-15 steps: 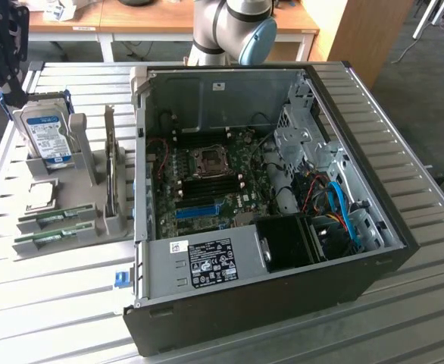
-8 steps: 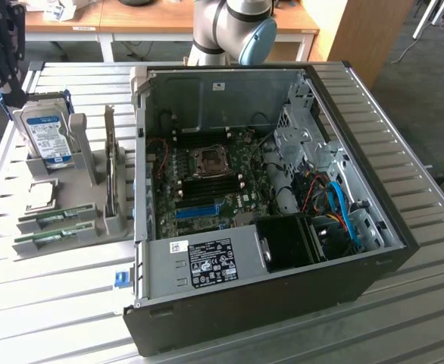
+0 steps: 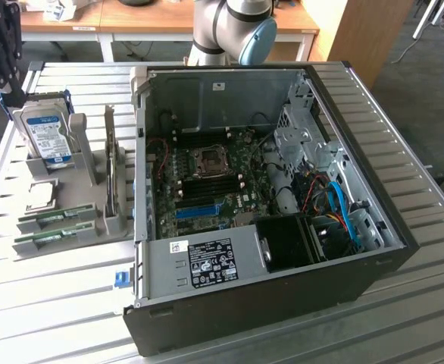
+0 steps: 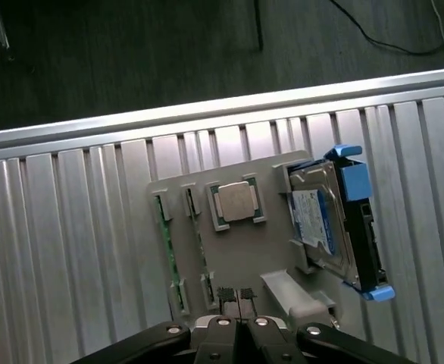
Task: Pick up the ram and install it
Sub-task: 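Pick up the ram and move it above insertion slot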
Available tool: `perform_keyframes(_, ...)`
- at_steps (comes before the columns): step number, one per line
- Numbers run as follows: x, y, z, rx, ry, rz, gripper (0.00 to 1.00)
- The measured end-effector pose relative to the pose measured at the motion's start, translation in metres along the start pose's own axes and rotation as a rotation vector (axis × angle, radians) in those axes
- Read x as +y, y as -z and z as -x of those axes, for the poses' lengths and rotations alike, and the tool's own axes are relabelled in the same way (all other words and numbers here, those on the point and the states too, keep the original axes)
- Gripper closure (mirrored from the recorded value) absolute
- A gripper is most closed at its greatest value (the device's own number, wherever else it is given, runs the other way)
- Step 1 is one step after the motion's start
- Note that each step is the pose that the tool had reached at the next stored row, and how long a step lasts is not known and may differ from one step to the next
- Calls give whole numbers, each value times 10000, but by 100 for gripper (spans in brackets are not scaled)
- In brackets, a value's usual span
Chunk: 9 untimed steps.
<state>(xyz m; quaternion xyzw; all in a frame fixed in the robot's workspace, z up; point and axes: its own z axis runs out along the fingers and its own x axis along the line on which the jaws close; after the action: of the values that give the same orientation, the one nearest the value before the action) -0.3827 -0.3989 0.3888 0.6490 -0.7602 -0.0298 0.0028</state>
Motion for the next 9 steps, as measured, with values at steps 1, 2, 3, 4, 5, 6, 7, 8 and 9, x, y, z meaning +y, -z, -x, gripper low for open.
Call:
perform_keyframes(1,0,0,0,-1,141,6,89)
perform_keyframes(2,0,0,0,-2,281,12,89)
perform_keyframes(3,0,0,0,-3,415,18,89)
perform_keyframes(4,0,0,0,-6,538,24,89)
perform_keyframes(5,0,0,0,-8,678,30,89)
perform_keyframes(6,0,0,0,-11,816,36,89)
perform_keyframes(7,0,0,0,-13,954,42,89)
perform_keyframes(8,0,0,0,-15,1091,49,89)
perform_keyframes(9,0,0,0,-18,1229,55,89)
